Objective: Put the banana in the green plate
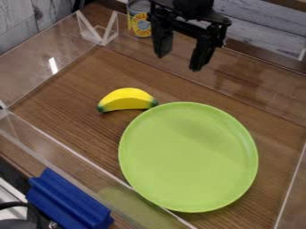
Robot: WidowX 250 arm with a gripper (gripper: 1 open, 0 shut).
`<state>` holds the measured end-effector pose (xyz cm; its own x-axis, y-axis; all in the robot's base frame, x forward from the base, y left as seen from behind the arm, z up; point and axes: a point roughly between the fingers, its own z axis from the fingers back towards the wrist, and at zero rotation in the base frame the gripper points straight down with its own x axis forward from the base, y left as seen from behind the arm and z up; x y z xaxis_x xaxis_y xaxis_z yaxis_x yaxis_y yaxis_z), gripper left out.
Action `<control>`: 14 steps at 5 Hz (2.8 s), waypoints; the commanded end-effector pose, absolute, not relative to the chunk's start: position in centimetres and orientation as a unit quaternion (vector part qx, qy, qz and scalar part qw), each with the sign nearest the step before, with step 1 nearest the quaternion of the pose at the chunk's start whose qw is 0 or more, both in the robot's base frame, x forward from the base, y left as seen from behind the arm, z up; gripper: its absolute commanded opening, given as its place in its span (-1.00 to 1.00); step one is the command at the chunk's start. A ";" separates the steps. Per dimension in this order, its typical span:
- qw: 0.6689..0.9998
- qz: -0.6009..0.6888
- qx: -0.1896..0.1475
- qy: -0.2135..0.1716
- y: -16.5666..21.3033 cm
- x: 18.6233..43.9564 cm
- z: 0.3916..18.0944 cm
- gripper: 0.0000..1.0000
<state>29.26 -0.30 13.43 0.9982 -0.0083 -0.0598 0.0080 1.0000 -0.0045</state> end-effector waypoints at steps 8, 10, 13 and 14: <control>0.944 -0.329 0.026 -0.004 9.9 26.1 8.3 1.00; 0.945 -0.325 0.020 -0.017 10.7 26.5 6.3 1.00; 0.947 -0.319 0.011 -0.033 11.6 27.1 3.7 1.00; 0.946 -0.320 0.005 -0.040 11.7 27.2 3.3 1.00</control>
